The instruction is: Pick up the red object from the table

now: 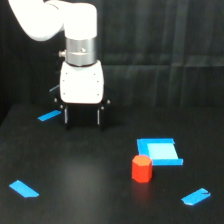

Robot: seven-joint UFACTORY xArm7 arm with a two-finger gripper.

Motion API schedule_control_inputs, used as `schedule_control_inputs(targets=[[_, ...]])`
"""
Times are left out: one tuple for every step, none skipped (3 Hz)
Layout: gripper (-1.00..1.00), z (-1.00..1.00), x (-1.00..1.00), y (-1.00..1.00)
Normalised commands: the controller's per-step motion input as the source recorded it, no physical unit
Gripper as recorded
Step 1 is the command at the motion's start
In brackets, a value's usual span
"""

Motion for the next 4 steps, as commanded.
schedule_control_inputs(targets=[[0.98, -0.46, 0.97, -0.63], [1.00, -0.51, 0.98, -0.82], [1.00, -0.52, 0.94, -0.68], [1.00, -0.40, 0.83, -0.84]])
